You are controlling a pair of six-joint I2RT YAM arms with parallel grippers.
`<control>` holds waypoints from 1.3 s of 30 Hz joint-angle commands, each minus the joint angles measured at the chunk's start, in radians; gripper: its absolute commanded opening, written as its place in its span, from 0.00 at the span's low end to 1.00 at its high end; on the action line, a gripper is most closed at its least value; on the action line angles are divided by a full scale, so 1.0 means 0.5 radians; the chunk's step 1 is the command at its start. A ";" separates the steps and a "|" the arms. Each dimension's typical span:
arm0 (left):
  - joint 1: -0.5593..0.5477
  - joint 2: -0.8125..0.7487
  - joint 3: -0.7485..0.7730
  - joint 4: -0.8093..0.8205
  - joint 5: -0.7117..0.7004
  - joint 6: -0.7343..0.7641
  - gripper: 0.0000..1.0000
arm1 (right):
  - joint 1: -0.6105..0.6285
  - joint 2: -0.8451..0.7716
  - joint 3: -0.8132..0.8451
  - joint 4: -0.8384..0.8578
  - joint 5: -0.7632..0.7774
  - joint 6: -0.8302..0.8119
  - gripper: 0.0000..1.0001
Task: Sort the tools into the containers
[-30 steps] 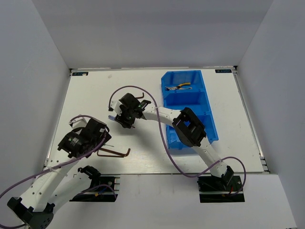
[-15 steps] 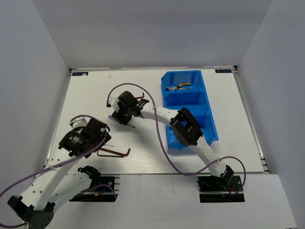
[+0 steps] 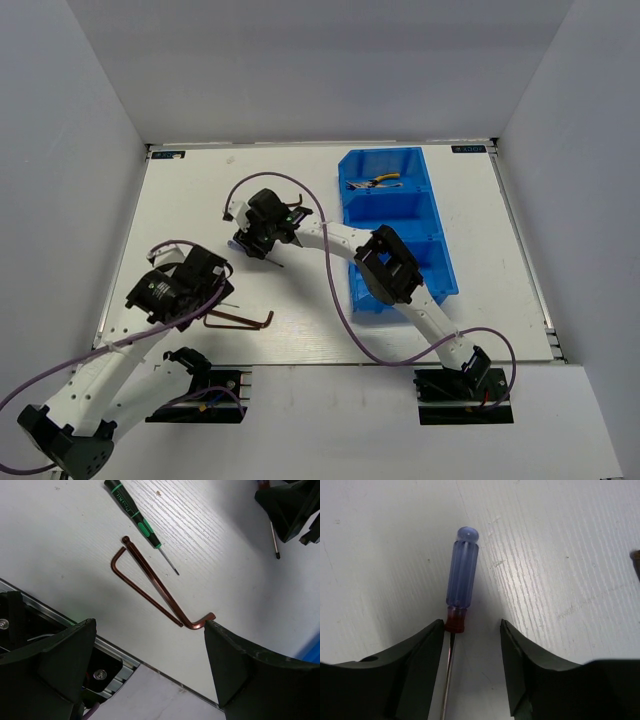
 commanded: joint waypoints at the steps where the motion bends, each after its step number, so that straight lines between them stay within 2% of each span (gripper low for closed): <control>1: 0.003 0.045 0.049 0.009 -0.044 0.006 0.99 | 0.013 0.065 0.005 -0.046 -0.088 0.027 0.50; 2: 0.003 0.045 0.049 0.009 -0.044 0.006 0.99 | 0.010 0.059 0.002 -0.043 -0.100 0.030 0.45; 3: 0.003 0.069 0.049 0.031 -0.044 0.006 0.99 | 0.010 0.062 0.002 -0.049 -0.109 0.040 0.32; 6: 0.003 0.109 0.009 0.083 -0.062 0.006 0.99 | 0.004 0.053 -0.007 -0.071 -0.125 0.034 0.12; 8: 0.003 0.134 -0.034 0.083 -0.080 -0.033 0.99 | -0.003 0.023 -0.047 -0.080 -0.146 0.024 0.01; 9: 0.003 0.158 -0.034 0.104 -0.081 -0.076 0.99 | -0.006 0.016 -0.066 -0.083 -0.152 0.018 0.00; 16: 0.021 0.238 -0.052 0.169 -0.280 -0.220 0.99 | -0.137 -0.345 -0.348 -0.071 -0.186 0.140 0.00; 20: 0.061 0.330 -0.187 0.309 -0.244 -0.319 0.99 | -0.278 -0.670 -0.427 -0.129 -0.293 0.214 0.00; 24: 0.107 0.404 -0.319 0.579 -0.142 -0.337 0.99 | -0.456 -0.998 -0.523 -0.218 -0.712 0.260 0.00; 28: 0.214 0.514 -0.365 0.604 -0.096 -0.414 0.99 | -0.604 -1.357 -0.740 -0.230 -1.120 0.224 0.00; 31: 0.285 0.554 -0.386 0.638 -0.096 -0.438 0.99 | -0.668 -1.541 -0.787 -0.380 -1.116 -0.058 0.00; 32: 0.307 0.554 -0.387 0.663 -0.096 -0.438 0.99 | -0.717 -1.573 -0.790 -0.593 -1.082 -0.308 0.00; 35: 0.392 0.628 -0.430 0.724 -0.117 -0.417 0.99 | -0.836 -1.659 -0.833 -0.919 -0.852 -0.644 0.00; 36: 0.414 0.652 -0.430 0.745 -0.117 -0.417 0.99 | -0.867 -1.665 -0.848 -1.033 -0.824 -0.884 0.00; 38: 0.472 0.695 -0.430 0.779 -0.117 -0.365 0.99 | -0.978 -1.659 -0.885 -1.208 -0.733 -1.088 0.00; 39: 0.491 0.723 -0.430 0.807 -0.117 -0.337 0.99 | -1.027 -1.659 -0.903 -1.255 -0.708 -1.302 0.00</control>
